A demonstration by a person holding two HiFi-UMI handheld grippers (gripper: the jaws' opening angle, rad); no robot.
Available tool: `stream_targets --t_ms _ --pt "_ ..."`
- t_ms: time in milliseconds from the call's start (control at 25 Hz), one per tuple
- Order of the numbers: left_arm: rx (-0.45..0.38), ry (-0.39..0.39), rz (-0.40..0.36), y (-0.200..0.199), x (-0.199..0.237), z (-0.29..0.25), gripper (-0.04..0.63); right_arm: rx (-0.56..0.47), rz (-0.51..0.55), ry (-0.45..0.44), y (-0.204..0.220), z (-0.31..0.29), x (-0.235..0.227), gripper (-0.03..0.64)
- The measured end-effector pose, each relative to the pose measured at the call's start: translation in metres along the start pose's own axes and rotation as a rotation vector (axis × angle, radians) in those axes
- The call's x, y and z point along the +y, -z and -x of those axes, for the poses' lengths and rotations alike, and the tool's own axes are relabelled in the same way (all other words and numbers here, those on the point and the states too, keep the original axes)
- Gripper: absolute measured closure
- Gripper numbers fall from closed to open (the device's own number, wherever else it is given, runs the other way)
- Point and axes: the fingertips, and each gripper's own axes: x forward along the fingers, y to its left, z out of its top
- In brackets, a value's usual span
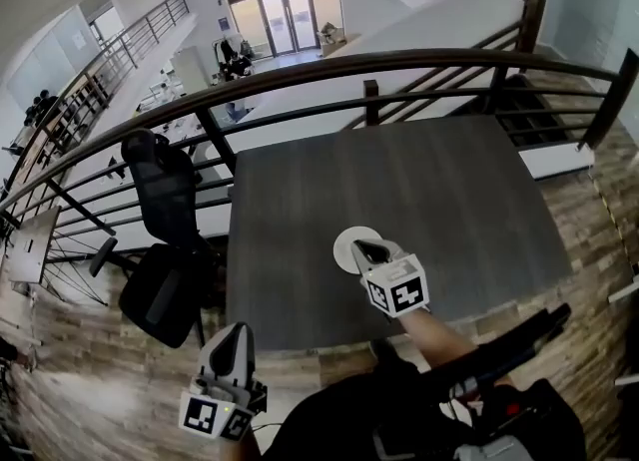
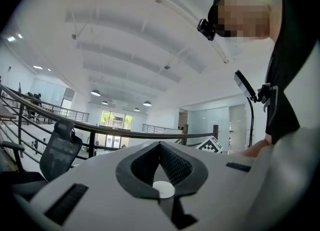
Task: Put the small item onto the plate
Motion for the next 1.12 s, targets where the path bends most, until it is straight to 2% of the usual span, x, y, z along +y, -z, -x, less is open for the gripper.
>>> stream_targets --t_ms 120,240,320,440,600,880,1120 --pt "-0.038 0.066 0.024 -0.007 -0.004 0.003 0.592 -0.022 0.006 0.004 -0.009 0.021 0.02 0.614" --pt "-0.04 0.112 0.003 -0.003 -0.01 0.012 0.592 -0.039 0.022 0.015 -0.013 0.044 0.038 0.614" --pt "-0.049 0.158 0.014 -0.001 -0.016 0.016 0.592 -0.053 0.025 0.037 -0.015 0.06 0.046 0.614" --pt "-0.013 0.191 0.004 0.015 -0.016 0.024 0.592 -0.071 0.009 0.07 -0.015 0.084 0.055 0.614" --pt "-0.006 0.246 0.027 0.022 -0.022 0.029 0.592 -0.069 -0.01 0.108 -0.005 0.105 0.064 0.614" --pt "0.01 0.28 -0.005 0.02 -0.045 0.019 0.592 -0.097 -0.002 0.095 -0.012 0.133 0.066 0.614" --pt "0.004 0.267 0.002 0.01 -0.084 -0.011 0.591 -0.121 0.003 0.064 -0.022 0.161 0.034 0.614"
